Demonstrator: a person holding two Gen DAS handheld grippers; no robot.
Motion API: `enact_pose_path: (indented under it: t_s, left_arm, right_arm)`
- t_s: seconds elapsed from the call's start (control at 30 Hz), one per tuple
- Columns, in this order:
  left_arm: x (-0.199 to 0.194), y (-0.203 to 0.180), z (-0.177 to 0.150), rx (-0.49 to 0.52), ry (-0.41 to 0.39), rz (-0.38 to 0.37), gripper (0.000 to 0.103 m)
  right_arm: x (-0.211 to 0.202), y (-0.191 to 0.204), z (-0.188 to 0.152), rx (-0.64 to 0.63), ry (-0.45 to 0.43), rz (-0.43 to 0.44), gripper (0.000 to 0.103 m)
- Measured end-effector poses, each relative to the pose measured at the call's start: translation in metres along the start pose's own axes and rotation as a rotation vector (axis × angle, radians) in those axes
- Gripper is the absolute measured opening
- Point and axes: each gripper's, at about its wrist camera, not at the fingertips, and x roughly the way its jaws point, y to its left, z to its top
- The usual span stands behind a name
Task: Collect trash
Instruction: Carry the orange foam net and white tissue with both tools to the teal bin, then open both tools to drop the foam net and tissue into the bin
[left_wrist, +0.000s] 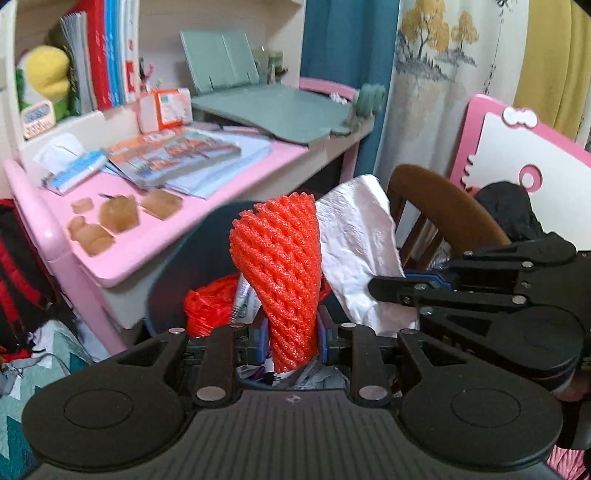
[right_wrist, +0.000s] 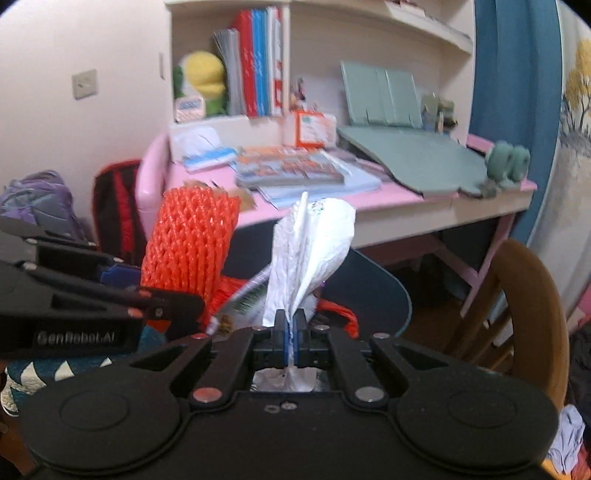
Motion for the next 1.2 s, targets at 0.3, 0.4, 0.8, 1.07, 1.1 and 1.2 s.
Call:
enact_pose_path:
  t_s: [0.3,0.4,0.8,1.07,1.1,1.2]
  left_arm:
    - [0.061,0.001,-0.001,0.015,0.127,0.040,0.024]
    - [0.077,0.002,-0.004,0.009,0.166,0.040,0.024]
    - [0.103,0.010,-0.013,-0.009,0.201,0.018,0.028]
    - [0.087,0.007,-0.015,-0.011,0.142,-0.010,0.053]
    - [0.082,0.006,-0.015,-0.002,0.125,-0.008,0.069]
    - [0.071,0.001,-0.015,0.014,0.090,0.005,0.075]
  right_arm:
    - [0.053,-0.017,0.004,0.070,0.112,-0.039,0.003]
    - [0.069,-0.019,0.002,0.085,0.149,-0.044,0.006]
    - [0.081,-0.021,-0.002,0.077,0.195,-0.078,0.026]
    - [0.060,-0.019,-0.002,0.077,0.137,-0.074,0.033]
    - [0.056,-0.018,-0.002,0.080,0.125,-0.074,0.033]
    - [0.041,-0.016,0.000,0.077,0.098,-0.062,0.034]
